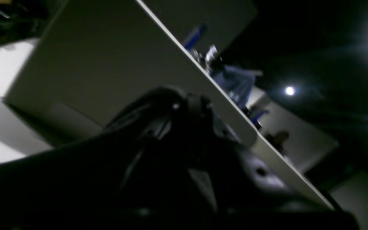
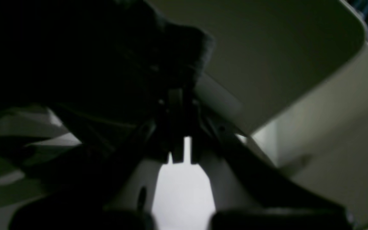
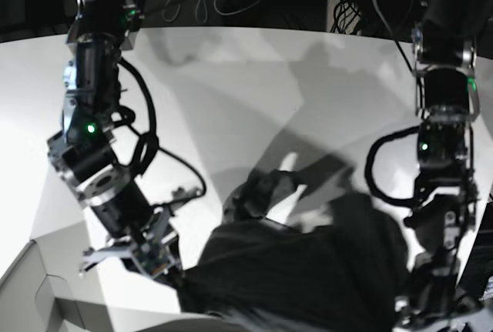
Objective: Layout the t-shirt on the table in an organized manner, then fold the t-shirt properly
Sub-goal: 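Lift the shirt with both grippers and shake it out above the table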
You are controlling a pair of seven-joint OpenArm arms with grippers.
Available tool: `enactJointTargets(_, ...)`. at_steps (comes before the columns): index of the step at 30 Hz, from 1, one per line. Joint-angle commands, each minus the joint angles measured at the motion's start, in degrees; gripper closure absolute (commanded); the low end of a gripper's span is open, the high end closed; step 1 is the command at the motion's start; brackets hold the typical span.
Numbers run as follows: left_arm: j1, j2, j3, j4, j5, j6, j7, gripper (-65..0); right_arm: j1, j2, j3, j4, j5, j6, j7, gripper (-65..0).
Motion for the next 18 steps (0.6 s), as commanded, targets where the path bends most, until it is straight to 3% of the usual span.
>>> enactJointTargets(1, -1.1, -0.7, -1.2, 1.1, -0.8, -0.3, -2.4, -0.2, 0.9, 0.2, 0.3, 0.9, -0.5, -0.4, 0.7, 0.0)
enactJointTargets(6, -0.1, -1.2, -1.1, -1.8, -0.7, -0.4, -2.4, -0.2, -3.4, 0.2, 0.3, 0.9, -0.5, -0.4, 2.4, 0.0)
enactJointTargets(9, -0.8, 0.8, 3.9, -8.2, -0.7, -0.6, -2.6, -0.2, -7.1, 0.2, 0.4, 0.9, -0.5, -0.4, 4.3, 0.0)
enactJointTargets(18, -3.8, 15.1, 20.6, -20.4, -0.3, -0.8, -2.4, -0.5, -17.1, 0.6, 11.7, 0.7, -0.5, -0.4, 11.6, 0.0)
